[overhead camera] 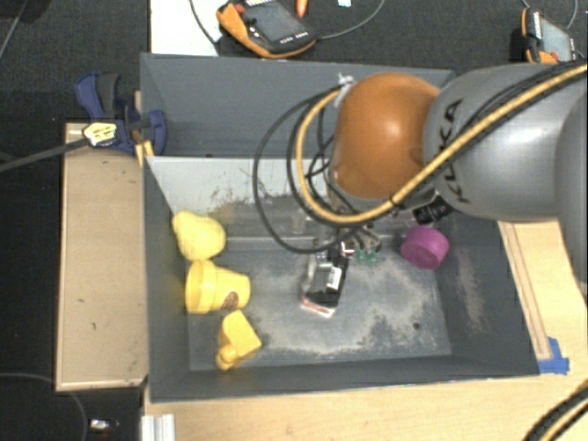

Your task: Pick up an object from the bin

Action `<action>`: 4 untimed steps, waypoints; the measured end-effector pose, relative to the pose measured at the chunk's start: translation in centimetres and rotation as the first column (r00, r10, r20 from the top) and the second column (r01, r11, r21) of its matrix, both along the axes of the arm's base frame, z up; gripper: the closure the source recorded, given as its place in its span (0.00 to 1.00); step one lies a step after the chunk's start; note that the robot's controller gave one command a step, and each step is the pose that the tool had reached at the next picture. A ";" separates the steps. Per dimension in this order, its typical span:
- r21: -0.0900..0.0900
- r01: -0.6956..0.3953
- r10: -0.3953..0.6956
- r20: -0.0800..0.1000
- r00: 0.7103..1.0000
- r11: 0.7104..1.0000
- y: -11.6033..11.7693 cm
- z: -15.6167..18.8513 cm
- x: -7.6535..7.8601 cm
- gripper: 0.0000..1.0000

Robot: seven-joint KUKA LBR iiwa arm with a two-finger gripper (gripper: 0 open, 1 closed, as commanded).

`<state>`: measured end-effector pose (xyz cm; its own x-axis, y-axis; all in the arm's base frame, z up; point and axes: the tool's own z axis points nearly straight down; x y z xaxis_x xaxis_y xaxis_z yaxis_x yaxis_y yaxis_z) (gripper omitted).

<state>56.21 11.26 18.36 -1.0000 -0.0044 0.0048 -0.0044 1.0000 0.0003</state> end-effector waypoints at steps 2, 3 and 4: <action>-0.001 -0.286 0.286 0.009 0.958 0.958 9.6 -8.0 0.9 0.00; -0.002 -0.383 0.383 0.011 0.924 0.924 -4.4 -5.7 2.3 0.00; -0.015 -0.421 0.421 -0.002 0.907 0.907 9.5 -7.6 3.1 0.00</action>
Offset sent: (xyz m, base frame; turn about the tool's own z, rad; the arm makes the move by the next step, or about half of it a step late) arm 0.0094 0.1324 -0.1136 -0.3982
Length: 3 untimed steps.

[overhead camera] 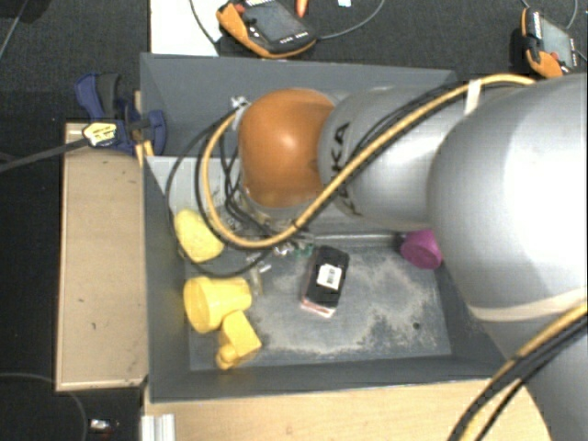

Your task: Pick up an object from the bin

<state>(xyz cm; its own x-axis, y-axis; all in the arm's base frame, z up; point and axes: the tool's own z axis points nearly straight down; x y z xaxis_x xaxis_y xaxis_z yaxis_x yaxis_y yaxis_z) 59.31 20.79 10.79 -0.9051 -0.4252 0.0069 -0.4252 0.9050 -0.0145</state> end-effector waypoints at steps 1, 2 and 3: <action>0.013 -0.001 0.001 0.003 1.000 1.000 -1.2 0.1 -0.2 0.00; -0.037 -0.115 0.117 0.046 0.992 0.993 2.6 -1.8 0.5 1.00; -0.036 -0.113 0.115 0.045 0.992 0.993 2.6 -1.8 0.5 1.00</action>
Offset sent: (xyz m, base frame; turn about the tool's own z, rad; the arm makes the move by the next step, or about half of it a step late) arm -0.0168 0.0462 -0.0379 -0.1439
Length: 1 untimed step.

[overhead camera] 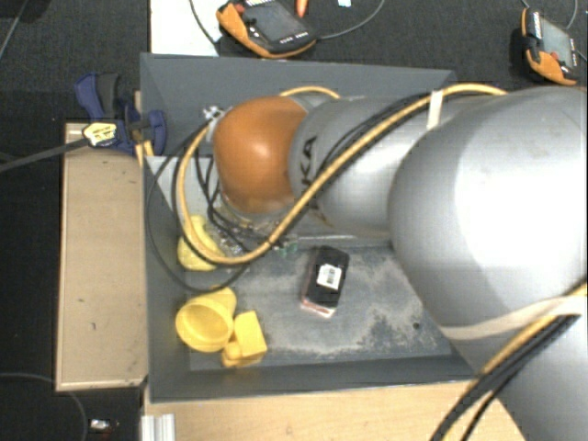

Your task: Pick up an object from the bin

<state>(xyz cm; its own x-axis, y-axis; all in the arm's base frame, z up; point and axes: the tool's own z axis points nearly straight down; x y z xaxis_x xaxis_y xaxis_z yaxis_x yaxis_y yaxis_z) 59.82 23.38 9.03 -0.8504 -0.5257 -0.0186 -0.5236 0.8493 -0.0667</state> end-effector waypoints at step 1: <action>0.015 -0.017 0.018 -0.020 1.000 1.000 -0.9 0.4 -0.7 1.00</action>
Offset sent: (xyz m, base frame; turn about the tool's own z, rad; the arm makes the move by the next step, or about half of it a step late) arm -0.0036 -0.0064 0.0843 -0.0144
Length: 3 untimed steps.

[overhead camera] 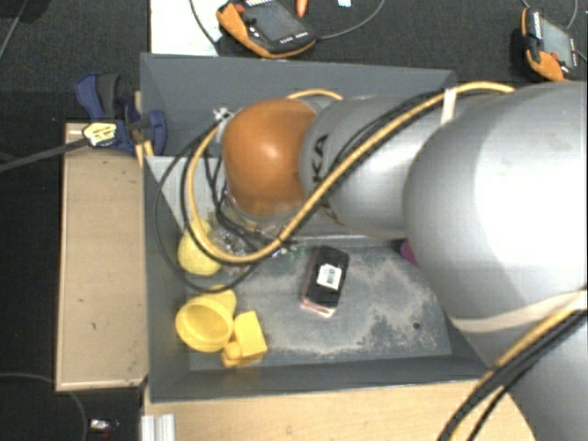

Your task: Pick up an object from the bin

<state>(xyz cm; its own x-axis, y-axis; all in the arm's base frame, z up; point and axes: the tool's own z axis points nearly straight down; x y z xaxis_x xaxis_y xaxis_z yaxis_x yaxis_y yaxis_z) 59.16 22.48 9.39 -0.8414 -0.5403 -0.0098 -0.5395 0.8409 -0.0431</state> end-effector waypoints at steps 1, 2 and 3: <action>0.000 0.001 -0.001 -0.010 1.000 1.000 0.1 1.1 -0.4 1.00; 0.002 0.001 -0.001 -0.010 1.000 1.000 0.3 4.8 -0.5 1.00; 0.006 0.004 -0.004 0.000 1.000 1.000 0.4 8.0 -0.2 1.00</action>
Offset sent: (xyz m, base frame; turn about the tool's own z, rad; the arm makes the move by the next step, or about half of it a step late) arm -0.0016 -0.0001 0.0897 0.0006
